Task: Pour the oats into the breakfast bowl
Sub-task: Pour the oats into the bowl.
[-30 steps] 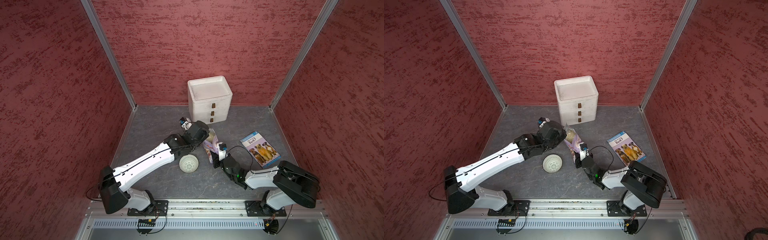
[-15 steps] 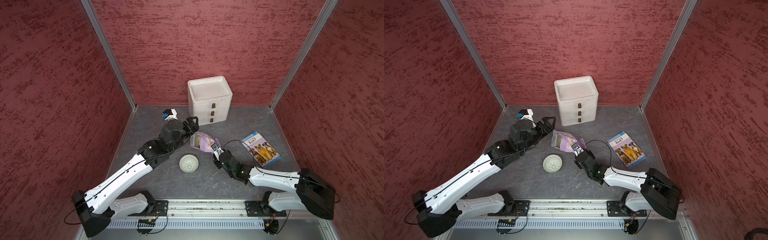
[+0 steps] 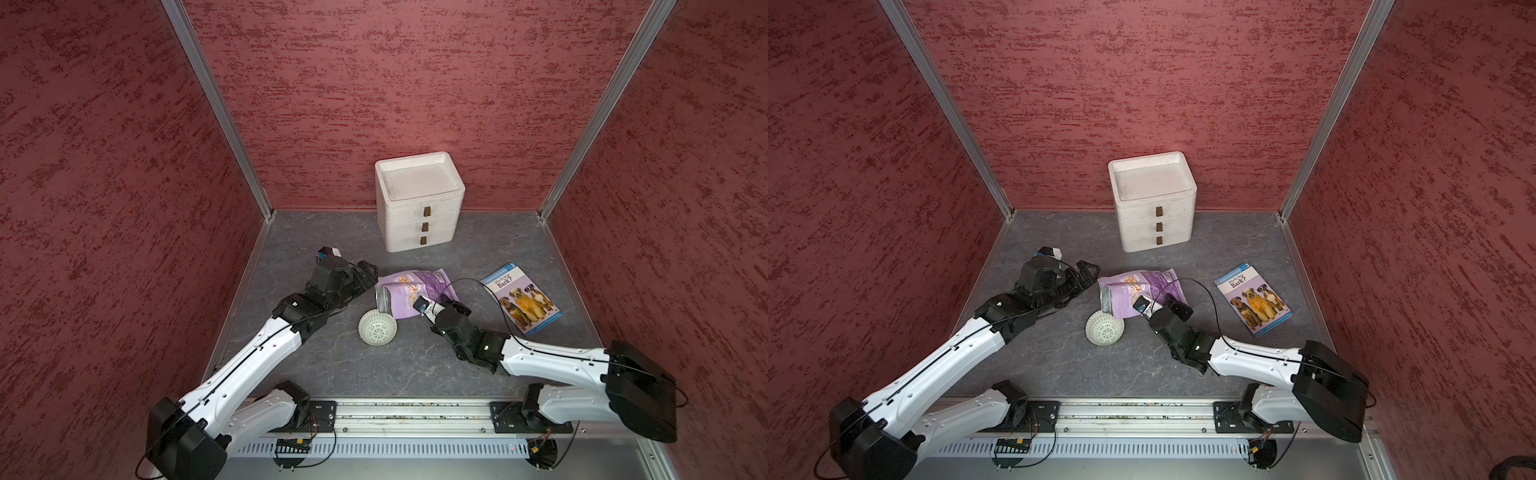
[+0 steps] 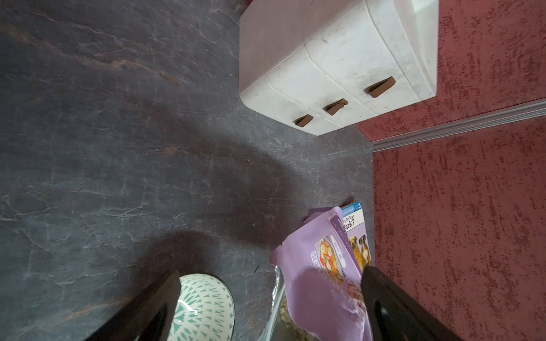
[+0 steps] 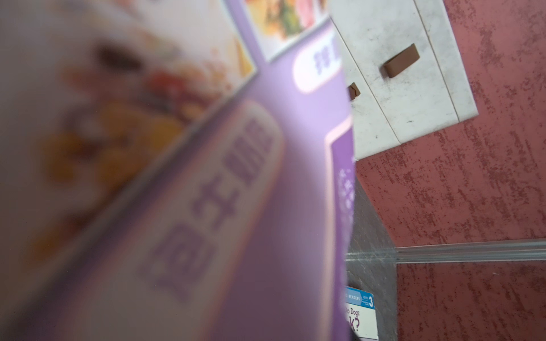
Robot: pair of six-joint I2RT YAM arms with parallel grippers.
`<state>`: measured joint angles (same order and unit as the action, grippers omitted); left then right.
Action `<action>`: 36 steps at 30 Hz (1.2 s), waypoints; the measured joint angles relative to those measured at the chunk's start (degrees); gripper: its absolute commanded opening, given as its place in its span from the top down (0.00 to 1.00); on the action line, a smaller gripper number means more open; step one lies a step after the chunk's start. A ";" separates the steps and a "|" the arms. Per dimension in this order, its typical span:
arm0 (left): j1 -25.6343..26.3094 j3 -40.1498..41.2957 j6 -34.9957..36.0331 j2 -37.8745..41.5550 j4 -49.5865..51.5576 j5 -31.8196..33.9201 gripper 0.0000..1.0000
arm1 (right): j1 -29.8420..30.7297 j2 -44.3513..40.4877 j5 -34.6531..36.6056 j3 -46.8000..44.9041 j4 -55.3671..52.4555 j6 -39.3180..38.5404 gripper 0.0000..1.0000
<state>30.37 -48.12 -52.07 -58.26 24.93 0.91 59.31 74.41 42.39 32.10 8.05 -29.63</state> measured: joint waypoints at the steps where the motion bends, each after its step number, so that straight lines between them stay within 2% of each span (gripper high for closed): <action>1: 0.00 0.42 0.35 0.39 0.04 0.00 0.00 | 0.35 0.94 0.81 0.00 1.03 -1.57 1.00; 7: -0.66 4.13 1.42 2.60 0.09 0.28 0.00 | 1.29 6.78 3.26 0.00 8.92 -10.73 1.00; 12: -1.73 8.46 1.36 5.42 0.13 0.15 0.00 | 1.29 8.15 4.17 0.00 13.46 -15.76 1.00; 18: -2.21 12.48 1.05 8.24 -4.17 -4.17 0.00 | 1.31 8.13 5.31 -0.81 20.48 -21.86 1.00; 26: -2.10 17.27 -2.91 9.75 -8.61 -8.76 0.00 | 1.33 9.46 6.23 -4.50 28.74 -31.30 1.00; 31: -1.73 17.49 -5.27 10.71 -10.40 -9.01 0.05 | 1.36 13.86 6.75 -4.83 35.32 -37.13 1.00; 36: -0.50 19.04 -7.21 9.49 -12.72 -9.62 0.11 | 1.36 14.78 6.82 -4.85 38.29 -40.09 1.00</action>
<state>29.87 -29.08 -59.29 -48.77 12.21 -8.71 60.66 89.19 49.21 27.24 46.35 -69.71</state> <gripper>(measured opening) 0.901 0.346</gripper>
